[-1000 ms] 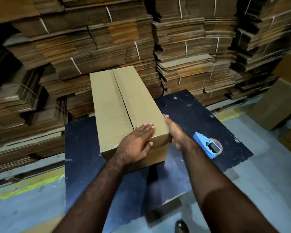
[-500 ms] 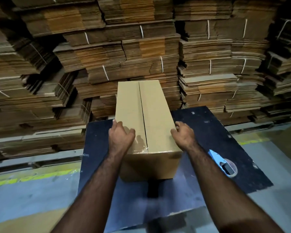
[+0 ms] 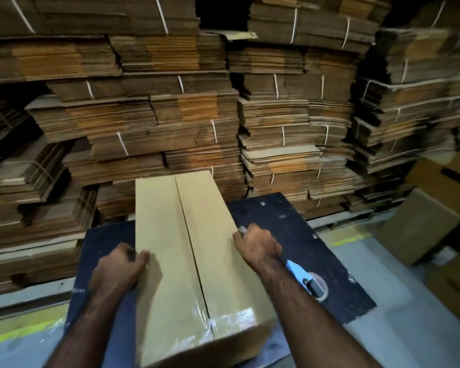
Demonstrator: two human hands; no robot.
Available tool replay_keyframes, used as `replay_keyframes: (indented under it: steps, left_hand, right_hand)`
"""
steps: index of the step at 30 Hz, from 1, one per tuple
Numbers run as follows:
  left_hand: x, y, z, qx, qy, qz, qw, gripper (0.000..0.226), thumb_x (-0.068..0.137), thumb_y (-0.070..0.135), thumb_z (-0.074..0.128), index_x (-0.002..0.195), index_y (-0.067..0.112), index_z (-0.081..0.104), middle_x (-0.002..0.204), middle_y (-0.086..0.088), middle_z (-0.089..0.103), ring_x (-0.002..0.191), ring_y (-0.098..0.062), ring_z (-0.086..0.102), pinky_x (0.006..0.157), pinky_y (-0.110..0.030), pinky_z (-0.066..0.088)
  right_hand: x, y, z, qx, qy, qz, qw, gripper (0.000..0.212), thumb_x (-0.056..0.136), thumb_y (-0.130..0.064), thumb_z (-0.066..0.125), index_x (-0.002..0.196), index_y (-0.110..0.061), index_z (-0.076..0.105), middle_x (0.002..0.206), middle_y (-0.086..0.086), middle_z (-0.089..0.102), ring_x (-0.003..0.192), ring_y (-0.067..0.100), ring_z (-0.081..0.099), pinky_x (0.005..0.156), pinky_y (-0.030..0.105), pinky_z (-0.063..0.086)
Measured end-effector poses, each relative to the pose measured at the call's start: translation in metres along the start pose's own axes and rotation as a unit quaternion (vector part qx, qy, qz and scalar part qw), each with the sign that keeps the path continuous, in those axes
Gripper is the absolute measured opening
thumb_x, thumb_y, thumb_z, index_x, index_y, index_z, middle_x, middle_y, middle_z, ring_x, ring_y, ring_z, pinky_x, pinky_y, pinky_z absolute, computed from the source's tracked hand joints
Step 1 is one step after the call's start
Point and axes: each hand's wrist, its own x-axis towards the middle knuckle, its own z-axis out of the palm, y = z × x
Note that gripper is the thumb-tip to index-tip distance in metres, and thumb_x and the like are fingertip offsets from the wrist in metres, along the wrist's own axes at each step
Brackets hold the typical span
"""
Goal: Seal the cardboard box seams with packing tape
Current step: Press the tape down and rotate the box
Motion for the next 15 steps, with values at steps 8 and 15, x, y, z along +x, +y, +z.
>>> replay_keyframes:
  steps: [8,15]
  left_hand:
    - [0.011,0.009,0.009,-0.003,0.001,0.016,1.000,0.050,0.087,0.048,0.067,0.116,0.009,0.058,0.117,-0.016,0.061,0.103,-0.034,0.058,0.072,-0.035,0.043]
    - [0.029,0.043,-0.007,0.058,0.020,0.021,0.998,0.057,0.081,0.061,0.064,0.112,0.013,0.064,0.117,-0.012,0.059,0.090,-0.025,0.054,0.071,-0.033,0.043]
  right_hand:
    - [0.008,-0.011,0.006,0.039,-0.051,-0.090,0.994,0.040,0.092,-0.043,0.051,0.122,-0.017,0.054,0.123,0.007,0.058,0.109,0.026,0.056,0.084,0.036,0.050]
    - [0.020,-0.015,0.013,0.000,-0.041,-0.079,0.996,0.045,0.088,-0.050,0.052,0.105,-0.009,0.061,0.111,0.014,0.066,0.101,0.035,0.062,0.075,0.032,0.046]
